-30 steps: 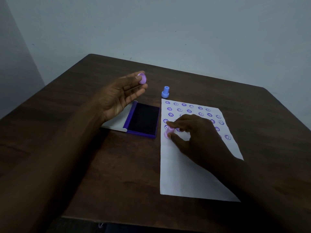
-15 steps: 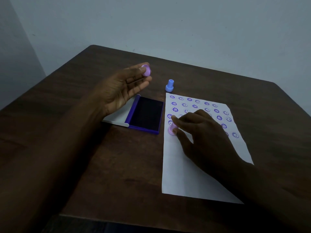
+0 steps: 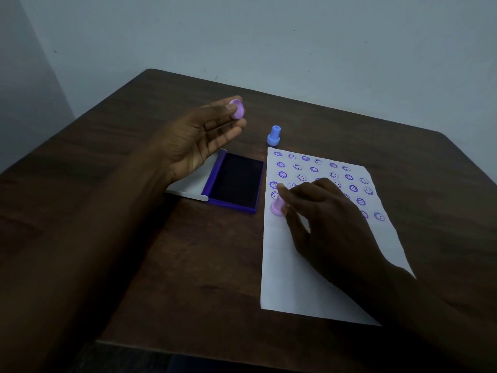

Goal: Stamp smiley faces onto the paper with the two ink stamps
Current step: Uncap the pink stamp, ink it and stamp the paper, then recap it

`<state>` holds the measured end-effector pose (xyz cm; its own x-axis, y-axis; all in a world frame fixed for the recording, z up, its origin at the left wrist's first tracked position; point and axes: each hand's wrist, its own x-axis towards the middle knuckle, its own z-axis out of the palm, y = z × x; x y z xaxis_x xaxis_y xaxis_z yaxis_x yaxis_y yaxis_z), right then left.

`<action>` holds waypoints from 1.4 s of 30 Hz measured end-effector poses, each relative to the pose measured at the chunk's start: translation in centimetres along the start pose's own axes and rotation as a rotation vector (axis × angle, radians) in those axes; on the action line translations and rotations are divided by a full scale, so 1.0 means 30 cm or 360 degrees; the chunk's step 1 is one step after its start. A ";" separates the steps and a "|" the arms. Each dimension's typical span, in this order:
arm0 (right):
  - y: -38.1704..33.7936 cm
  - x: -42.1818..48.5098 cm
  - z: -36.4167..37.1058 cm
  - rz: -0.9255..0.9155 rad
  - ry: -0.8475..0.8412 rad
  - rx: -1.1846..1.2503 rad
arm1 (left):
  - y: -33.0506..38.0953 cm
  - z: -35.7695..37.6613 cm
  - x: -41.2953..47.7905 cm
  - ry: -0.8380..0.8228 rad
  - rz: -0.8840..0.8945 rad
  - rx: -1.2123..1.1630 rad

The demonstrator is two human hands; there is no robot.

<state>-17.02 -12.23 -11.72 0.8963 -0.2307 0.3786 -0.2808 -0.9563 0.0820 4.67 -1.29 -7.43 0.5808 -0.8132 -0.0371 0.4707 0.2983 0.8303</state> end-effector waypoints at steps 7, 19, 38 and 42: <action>-0.008 0.000 -0.017 0.0042 0.0004 0.0159 | 0.004 0.000 -0.007 -0.0013 0.0028 -0.0016; 0.012 0.047 -0.073 0.0197 -0.0135 0.0278 | 0.009 0.011 -0.027 -0.0011 0.0021 -0.0017; 0.077 0.158 -0.179 0.0776 0.0064 0.2297 | -0.042 0.038 -0.041 -0.0402 -0.0088 0.0218; 0.051 0.175 -0.178 0.0718 0.0147 0.2193 | -0.053 0.038 -0.034 -0.0455 -0.0095 0.0249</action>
<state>-14.57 -13.95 -4.68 0.7827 -0.5916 0.1932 0.0664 -0.2293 -0.9711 2.57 -1.51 -8.08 0.3352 -0.9408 0.0508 0.3775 0.1835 0.9076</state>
